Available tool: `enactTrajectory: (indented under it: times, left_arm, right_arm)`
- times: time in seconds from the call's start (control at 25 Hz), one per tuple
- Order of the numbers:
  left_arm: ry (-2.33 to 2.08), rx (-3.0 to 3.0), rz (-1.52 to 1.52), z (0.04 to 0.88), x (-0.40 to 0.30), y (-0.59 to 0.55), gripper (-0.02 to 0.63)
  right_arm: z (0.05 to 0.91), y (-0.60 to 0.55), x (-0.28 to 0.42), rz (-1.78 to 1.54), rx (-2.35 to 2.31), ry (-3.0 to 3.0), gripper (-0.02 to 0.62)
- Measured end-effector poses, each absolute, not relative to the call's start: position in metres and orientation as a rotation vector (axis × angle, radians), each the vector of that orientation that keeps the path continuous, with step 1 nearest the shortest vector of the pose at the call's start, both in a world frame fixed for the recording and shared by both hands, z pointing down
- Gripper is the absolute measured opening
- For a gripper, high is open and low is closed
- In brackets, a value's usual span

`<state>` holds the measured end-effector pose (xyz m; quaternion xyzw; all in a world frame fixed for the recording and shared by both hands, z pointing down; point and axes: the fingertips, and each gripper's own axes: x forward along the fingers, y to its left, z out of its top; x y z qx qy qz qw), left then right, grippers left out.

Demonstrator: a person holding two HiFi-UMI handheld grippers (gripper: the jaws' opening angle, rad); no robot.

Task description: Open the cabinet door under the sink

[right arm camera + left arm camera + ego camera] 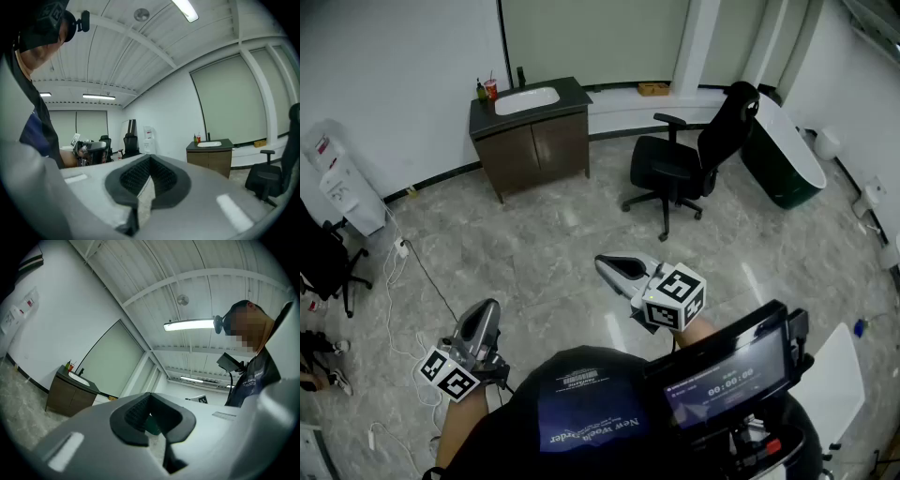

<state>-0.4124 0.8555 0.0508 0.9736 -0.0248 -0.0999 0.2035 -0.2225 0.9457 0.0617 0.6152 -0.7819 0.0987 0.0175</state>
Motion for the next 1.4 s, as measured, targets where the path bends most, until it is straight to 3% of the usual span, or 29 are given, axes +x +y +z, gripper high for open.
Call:
enactTrajectory:
  times: [0.88,1.4]
  left_arm:
    - [-0.038,2.706,-0.261,0.063,-0.404,0.865,0.0]
    - [-0.013,2.708,-0.209,0.053,-0.305,0.874,0.0]
  right_arm:
    - [0.073,0.948,-0.213,0.353,1.954,-2.442,0.0]
    - [0.073,0.965,-0.126,0.383,1.954,-2.459,0.0]
